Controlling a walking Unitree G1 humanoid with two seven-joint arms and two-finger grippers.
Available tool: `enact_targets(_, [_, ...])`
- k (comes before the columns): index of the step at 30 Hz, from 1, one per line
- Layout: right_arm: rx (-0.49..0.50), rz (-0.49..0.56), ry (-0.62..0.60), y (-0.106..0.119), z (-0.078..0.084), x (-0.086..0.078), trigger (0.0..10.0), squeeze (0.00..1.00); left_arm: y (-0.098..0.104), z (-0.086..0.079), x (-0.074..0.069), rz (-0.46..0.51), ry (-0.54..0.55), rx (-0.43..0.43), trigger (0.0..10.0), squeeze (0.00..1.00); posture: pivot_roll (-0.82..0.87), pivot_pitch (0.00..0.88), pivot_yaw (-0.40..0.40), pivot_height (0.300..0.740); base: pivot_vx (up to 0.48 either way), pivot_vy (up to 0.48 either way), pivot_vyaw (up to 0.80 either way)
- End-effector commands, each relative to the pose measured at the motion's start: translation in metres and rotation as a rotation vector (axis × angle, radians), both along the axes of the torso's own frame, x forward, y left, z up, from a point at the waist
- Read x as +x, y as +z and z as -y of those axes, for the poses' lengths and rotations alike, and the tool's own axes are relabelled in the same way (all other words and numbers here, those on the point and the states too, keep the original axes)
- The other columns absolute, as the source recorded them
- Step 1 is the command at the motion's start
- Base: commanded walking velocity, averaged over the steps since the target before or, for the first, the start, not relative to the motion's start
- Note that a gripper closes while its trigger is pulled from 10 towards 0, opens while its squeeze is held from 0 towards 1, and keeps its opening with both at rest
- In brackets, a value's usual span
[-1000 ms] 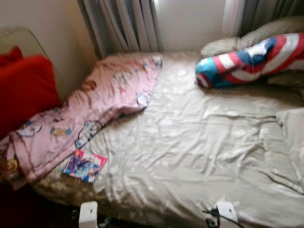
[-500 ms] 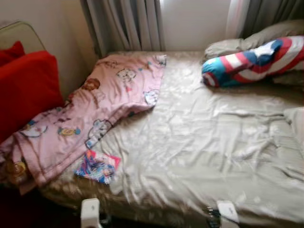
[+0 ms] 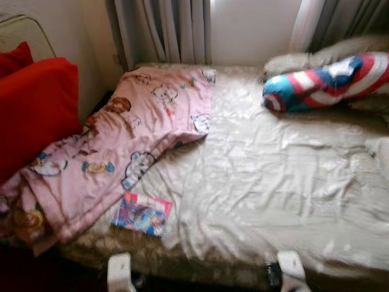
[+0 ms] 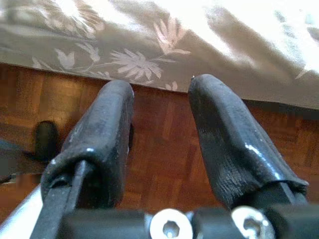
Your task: Clean up the room
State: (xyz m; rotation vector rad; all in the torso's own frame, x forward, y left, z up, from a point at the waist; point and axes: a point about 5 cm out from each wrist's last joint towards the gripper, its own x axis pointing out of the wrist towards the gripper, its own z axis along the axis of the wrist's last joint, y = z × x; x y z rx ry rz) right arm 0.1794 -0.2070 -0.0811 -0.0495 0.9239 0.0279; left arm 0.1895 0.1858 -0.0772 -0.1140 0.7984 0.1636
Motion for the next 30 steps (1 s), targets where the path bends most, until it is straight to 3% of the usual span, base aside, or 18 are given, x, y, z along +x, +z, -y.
enact_targets(1, [0.016, -0.002, 0.005, -0.0007, -0.0052, 0.0007, 10.0, 0.0, -0.0011, -0.0075, -0.0031, -0.022, 0.014, 0.016, 10.0, 0.0, -0.1, 0.041, -0.011, 0.74, 0.0, 0.416, 0.0])
enact_targets(30, [0.019, -0.001, 0.012, -0.0012, -0.0034, -0.0017, 10.0, 0.0, -0.002, -0.0077, -0.0054, -0.024, -0.012, 0.025, 10.0, 0.0, -0.09, 0.0, 0.011, 0.74, 0.0, 0.411, 0.0])
